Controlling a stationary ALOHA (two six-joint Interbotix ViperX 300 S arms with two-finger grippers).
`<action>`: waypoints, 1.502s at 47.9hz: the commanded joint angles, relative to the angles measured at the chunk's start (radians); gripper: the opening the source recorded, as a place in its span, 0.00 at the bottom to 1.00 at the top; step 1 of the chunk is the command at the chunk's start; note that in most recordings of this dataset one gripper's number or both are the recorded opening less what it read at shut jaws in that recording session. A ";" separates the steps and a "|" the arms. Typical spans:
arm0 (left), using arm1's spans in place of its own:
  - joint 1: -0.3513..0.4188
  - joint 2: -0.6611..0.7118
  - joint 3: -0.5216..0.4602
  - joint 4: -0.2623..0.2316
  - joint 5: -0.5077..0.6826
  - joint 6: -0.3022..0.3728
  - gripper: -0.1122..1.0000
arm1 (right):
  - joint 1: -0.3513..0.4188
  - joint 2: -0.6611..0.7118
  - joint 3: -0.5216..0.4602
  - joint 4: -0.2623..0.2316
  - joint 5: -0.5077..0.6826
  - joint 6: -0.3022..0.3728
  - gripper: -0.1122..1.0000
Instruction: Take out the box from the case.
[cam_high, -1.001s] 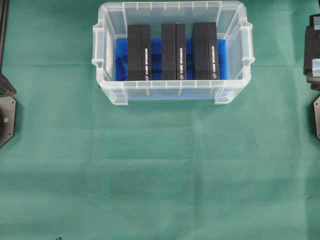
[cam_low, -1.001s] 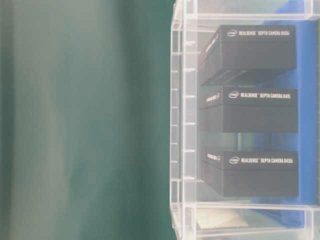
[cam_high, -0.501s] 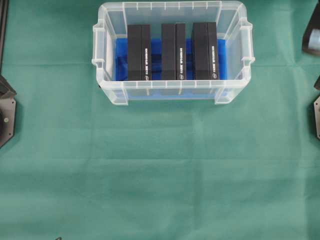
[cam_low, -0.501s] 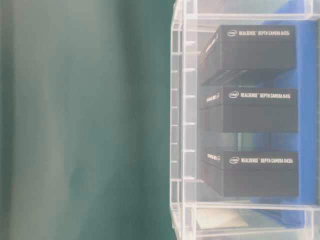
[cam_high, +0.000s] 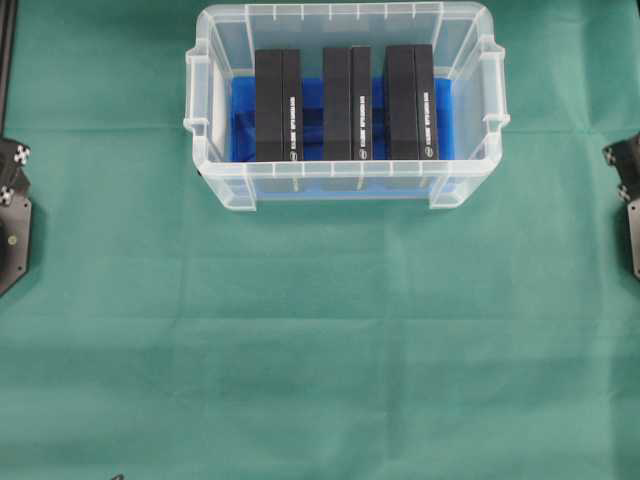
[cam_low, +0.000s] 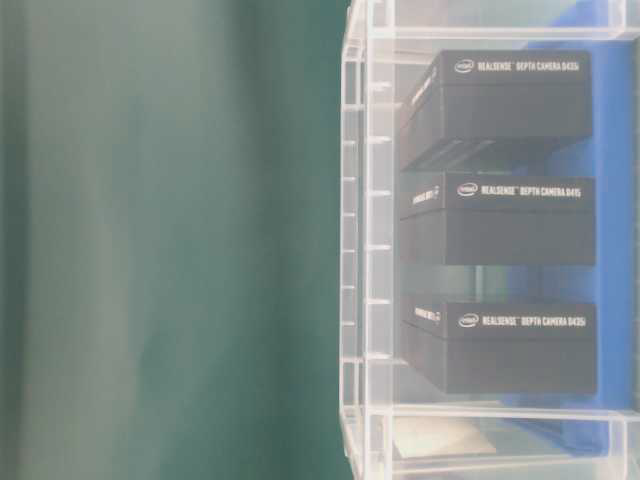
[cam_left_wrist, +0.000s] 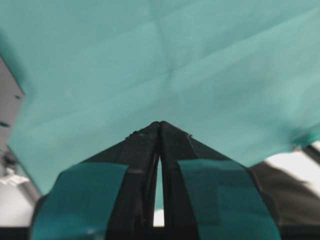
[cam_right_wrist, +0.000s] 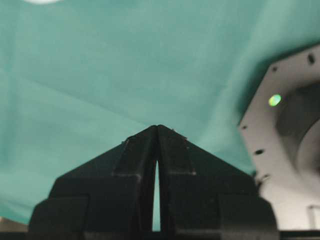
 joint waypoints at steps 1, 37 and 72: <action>-0.003 0.002 -0.026 0.008 0.002 -0.037 0.11 | 0.000 0.008 -0.026 -0.014 0.000 0.058 0.10; 0.121 0.054 -0.048 0.023 0.103 0.017 0.11 | -0.133 0.055 -0.048 -0.015 0.087 -0.029 0.10; 0.508 0.080 -0.054 0.017 0.040 0.459 0.11 | -0.572 0.161 -0.064 -0.028 -0.061 -0.503 0.10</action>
